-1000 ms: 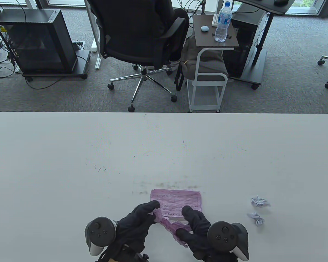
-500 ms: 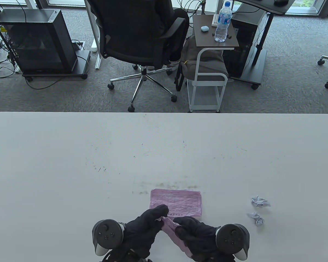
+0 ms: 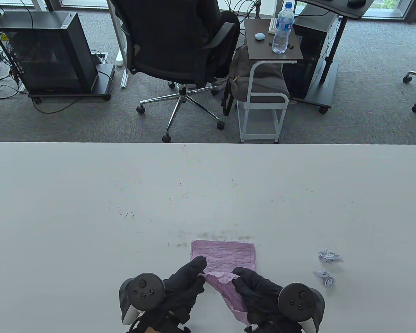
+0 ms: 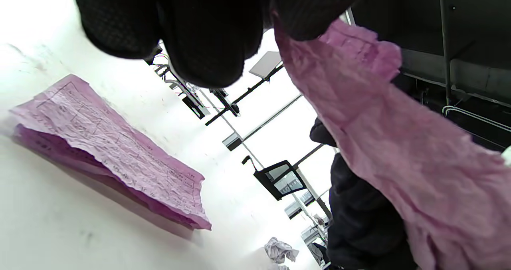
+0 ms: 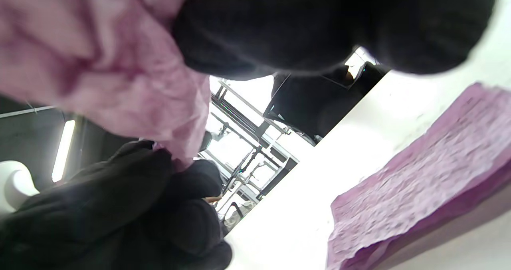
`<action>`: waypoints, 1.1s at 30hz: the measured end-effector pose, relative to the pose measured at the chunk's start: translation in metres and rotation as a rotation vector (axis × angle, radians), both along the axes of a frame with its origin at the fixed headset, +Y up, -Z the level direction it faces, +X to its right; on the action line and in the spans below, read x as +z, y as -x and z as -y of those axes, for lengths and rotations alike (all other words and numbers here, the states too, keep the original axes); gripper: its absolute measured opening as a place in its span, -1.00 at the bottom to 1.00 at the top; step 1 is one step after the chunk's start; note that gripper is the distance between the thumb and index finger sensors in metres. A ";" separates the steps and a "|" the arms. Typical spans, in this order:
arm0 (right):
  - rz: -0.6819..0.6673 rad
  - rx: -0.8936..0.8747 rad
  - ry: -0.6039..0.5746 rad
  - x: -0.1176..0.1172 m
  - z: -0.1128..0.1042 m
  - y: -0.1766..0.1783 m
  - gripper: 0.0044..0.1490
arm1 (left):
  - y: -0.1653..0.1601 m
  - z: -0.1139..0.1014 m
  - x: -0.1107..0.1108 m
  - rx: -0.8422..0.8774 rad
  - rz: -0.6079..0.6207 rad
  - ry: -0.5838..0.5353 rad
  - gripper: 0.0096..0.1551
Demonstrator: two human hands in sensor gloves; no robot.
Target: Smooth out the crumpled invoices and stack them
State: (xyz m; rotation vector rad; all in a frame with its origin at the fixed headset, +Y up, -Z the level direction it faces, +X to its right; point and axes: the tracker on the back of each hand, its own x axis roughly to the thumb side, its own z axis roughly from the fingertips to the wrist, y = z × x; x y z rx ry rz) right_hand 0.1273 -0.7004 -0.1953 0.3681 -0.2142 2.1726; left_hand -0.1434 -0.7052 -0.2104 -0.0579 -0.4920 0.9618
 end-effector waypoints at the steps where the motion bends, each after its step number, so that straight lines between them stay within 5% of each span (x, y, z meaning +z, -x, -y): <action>1: 0.005 0.070 -0.022 0.000 -0.001 -0.001 -0.51 | 0.001 -0.001 0.000 0.004 0.043 -0.007 -0.19; 5: -0.030 0.155 -0.046 0.002 -0.003 0.005 -0.52 | 0.001 -0.013 0.004 -0.049 0.123 -0.073 0.13; 11: -0.162 0.167 -0.066 0.006 -0.004 0.020 -0.52 | -0.015 -0.022 0.012 -0.364 0.208 -0.216 -0.08; 15: -0.199 0.221 -0.070 0.006 -0.002 0.022 -0.49 | -0.020 -0.020 0.012 -0.218 0.177 -0.202 -0.53; 23: -0.174 0.314 -0.050 0.005 -0.004 0.022 -0.48 | -0.002 -0.013 0.005 -0.078 0.040 -0.143 -0.55; 33: -0.087 0.014 0.025 -0.005 0.002 -0.001 -0.48 | 0.018 -0.005 -0.003 0.063 -0.102 -0.073 -0.54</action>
